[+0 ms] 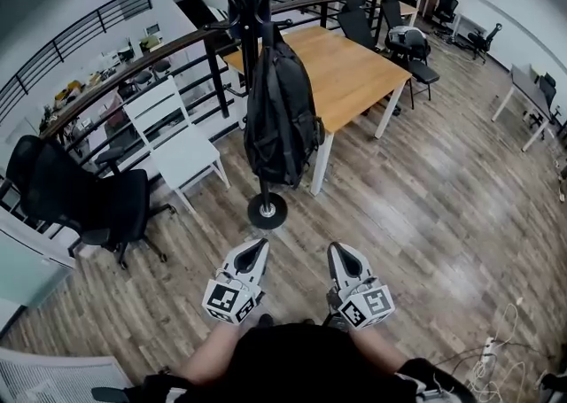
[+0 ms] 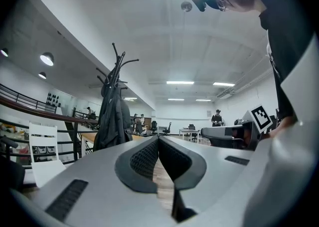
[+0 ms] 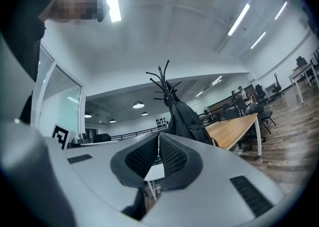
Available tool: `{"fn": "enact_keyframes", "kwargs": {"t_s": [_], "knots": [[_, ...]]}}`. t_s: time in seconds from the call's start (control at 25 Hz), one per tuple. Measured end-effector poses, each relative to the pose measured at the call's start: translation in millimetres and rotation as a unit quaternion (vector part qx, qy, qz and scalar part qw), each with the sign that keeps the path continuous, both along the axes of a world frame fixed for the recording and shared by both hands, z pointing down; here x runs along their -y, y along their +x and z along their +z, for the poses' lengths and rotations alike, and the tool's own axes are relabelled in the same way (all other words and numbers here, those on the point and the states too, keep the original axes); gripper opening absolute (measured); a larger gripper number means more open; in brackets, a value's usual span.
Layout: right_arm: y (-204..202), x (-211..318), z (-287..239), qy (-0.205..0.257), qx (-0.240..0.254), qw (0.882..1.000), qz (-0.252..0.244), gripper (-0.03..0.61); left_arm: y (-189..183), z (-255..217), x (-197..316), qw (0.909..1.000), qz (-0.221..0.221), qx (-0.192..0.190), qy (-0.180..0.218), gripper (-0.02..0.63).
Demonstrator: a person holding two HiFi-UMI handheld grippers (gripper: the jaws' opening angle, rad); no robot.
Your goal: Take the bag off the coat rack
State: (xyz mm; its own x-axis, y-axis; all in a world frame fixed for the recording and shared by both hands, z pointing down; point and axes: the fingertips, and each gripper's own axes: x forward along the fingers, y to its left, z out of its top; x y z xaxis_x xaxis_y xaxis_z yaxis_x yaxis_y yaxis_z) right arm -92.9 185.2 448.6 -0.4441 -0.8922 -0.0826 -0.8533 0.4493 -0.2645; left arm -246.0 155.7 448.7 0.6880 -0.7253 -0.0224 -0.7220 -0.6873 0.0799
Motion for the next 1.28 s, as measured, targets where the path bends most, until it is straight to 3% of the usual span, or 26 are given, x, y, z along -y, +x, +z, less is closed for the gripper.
{"fn": "enact_keyframes", "kwargs": {"t_s": [0.6,1.28], "knots": [[39,-11,-3,0.013,0.032,0.999,-0.007,0.032,26,-6,-6,1.0,0.002,-0.009,-0.003,0.015],[67,-25,21,-0.007,0.051,0.998,-0.027,0.032,42,16,-27,0.9994,-0.017,-0.013,-0.029,0.015]]}}
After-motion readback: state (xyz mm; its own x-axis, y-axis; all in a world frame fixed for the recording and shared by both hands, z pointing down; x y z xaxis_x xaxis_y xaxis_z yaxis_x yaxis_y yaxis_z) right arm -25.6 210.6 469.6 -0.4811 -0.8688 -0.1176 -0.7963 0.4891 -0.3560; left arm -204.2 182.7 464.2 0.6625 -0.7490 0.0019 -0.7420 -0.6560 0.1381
